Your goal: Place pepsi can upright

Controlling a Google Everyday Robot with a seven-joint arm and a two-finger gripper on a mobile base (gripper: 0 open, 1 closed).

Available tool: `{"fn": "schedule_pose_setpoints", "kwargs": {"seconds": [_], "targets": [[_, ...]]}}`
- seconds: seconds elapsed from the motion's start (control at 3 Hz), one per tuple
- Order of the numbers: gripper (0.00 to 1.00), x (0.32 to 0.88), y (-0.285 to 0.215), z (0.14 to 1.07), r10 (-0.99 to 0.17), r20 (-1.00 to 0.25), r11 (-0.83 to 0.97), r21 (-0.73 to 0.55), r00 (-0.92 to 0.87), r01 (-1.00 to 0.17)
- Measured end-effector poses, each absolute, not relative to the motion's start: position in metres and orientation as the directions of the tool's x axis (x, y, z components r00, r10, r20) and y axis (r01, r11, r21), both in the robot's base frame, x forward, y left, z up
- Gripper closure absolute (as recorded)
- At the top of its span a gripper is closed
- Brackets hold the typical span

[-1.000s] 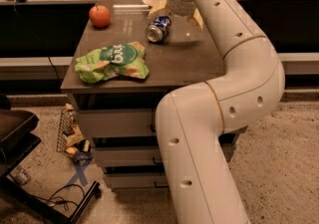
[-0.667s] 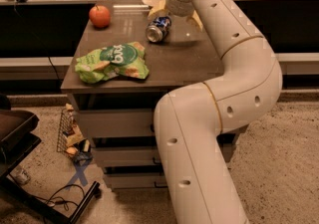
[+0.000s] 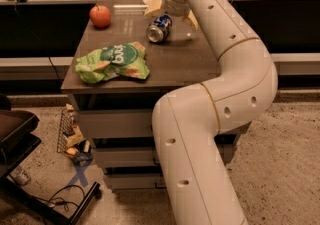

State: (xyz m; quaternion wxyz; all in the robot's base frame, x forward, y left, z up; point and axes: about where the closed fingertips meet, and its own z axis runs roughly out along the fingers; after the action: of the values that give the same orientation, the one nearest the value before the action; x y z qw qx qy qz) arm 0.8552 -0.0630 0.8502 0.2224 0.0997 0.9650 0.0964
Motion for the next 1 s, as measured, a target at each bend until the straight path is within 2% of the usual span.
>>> {"fn": "schedule_pose_setpoints", "kwargs": {"seconds": [0.33,1.0], "targets": [[0.0,0.865,-0.044,0.852,0.2,-0.439,0.961,0.261,-0.876,0.089],[0.02,0.871,-0.027,0.835,0.179,-0.431,0.962,0.266,-0.884,0.065]]}}
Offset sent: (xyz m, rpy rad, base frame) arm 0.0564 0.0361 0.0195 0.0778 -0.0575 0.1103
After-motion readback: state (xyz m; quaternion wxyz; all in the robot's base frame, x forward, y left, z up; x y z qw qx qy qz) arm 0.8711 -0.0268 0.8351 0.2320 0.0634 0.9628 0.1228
